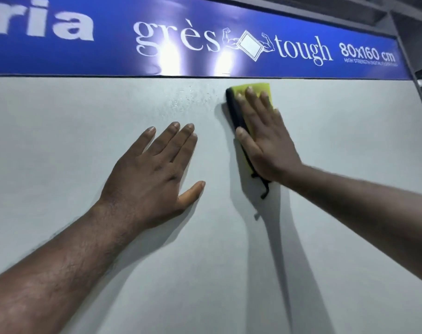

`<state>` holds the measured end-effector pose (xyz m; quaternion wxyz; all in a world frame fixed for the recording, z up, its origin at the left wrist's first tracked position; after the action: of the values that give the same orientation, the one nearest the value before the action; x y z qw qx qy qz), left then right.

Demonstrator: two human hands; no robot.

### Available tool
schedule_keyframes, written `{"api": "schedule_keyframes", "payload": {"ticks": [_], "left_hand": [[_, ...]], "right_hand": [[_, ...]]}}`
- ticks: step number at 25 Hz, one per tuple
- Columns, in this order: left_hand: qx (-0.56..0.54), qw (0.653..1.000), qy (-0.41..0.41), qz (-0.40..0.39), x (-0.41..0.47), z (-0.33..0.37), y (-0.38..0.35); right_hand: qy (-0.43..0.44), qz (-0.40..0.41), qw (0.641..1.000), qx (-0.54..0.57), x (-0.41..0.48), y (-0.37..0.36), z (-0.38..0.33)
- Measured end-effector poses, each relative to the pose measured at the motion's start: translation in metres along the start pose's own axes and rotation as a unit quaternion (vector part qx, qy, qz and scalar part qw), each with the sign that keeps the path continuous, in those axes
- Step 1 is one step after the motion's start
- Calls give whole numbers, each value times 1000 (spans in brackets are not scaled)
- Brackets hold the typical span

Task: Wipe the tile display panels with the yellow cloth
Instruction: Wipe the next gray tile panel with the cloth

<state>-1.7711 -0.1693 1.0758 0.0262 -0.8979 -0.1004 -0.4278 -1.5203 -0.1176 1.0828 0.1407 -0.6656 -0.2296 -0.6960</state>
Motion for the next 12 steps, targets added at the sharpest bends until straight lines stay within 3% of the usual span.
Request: {"api": "schedule_keyframes", "payload": {"ticks": [2, 6, 7, 10, 12], "left_hand": [[1, 1000, -3, -3, -17, -15, 4], [1, 1000, -26, 6, -50, -54, 11], [2, 1000, -29, 8, -56, -63, 13], [-7, 1000, -22, 8, -77, -84, 17], [-13, 1000, -21, 9, -95, -102, 20]], "right_hand": [[54, -12, 998, -16, -37, -10, -13], [-114, 26, 993, 18, -16, -7, -27], [-120, 26, 992, 27, -7, -10, -46], [16, -1, 1000, -6, -34, -27, -113], [14, -14, 1000, -14, -57, -29, -115]]}}
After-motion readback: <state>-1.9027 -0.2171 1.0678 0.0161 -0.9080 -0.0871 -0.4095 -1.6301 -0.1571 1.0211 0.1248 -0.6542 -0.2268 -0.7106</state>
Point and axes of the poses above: each hand's wrist, its own x-axis towards the middle knuckle, its own y-axis out of the back of the hand, z = x × y, the point moved 4 cm from there along x, towards the middle knuckle, and after that the axes turned 4 degrees about y, right-handed, at the moved point
